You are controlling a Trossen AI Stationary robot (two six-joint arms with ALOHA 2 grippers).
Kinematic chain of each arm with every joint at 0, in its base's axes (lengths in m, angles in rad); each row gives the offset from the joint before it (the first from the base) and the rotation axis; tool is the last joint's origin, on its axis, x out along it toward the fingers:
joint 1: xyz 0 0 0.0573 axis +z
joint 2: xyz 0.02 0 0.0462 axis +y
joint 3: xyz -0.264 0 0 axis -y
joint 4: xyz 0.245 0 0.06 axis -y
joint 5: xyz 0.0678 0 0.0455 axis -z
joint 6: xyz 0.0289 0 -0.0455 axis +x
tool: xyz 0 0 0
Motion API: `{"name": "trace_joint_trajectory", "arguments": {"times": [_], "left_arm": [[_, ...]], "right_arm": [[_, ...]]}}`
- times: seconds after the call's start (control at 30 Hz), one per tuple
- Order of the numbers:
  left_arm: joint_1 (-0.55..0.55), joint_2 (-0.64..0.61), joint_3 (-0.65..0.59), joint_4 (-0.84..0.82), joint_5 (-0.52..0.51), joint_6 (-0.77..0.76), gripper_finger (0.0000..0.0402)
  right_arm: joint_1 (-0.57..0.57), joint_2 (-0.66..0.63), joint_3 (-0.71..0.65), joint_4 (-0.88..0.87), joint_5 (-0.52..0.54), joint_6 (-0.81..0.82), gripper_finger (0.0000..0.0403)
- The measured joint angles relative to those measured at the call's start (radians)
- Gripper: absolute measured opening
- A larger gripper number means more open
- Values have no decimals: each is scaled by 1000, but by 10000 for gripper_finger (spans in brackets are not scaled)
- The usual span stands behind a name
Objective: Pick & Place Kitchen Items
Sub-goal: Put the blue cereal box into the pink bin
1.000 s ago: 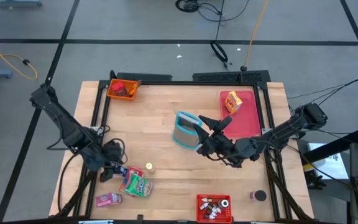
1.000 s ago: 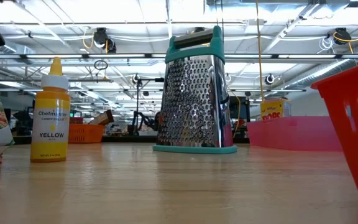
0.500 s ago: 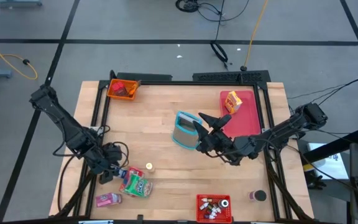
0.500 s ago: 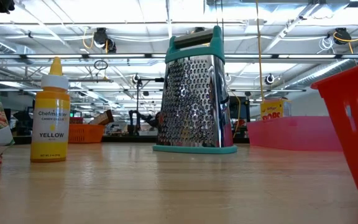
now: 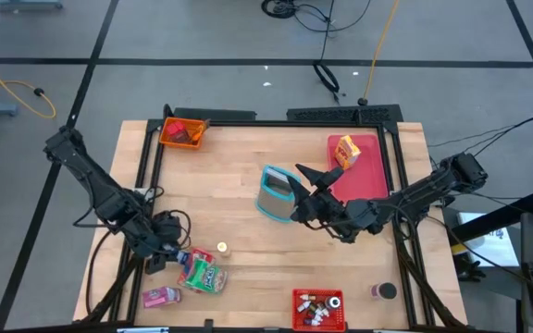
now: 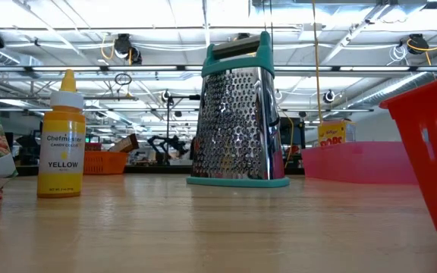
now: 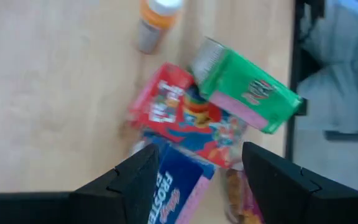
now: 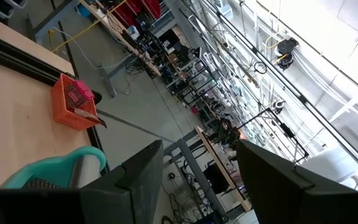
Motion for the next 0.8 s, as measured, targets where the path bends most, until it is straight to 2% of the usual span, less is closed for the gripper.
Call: {"name": "trace_joint_trajectory", "arguments": {"times": [0.13,0.47,0.8], "left_arm": [[1,33,83,-156,-19,-13,211],[3,197,202,-221,16,71,139],[3,254,217,-226,96,-3,131]], "right_arm": [[-1,0,0,-13,1,6,196],[-10,0,0,-32,1,14,196],[-9,0,0,-66,1,25,196]]}}
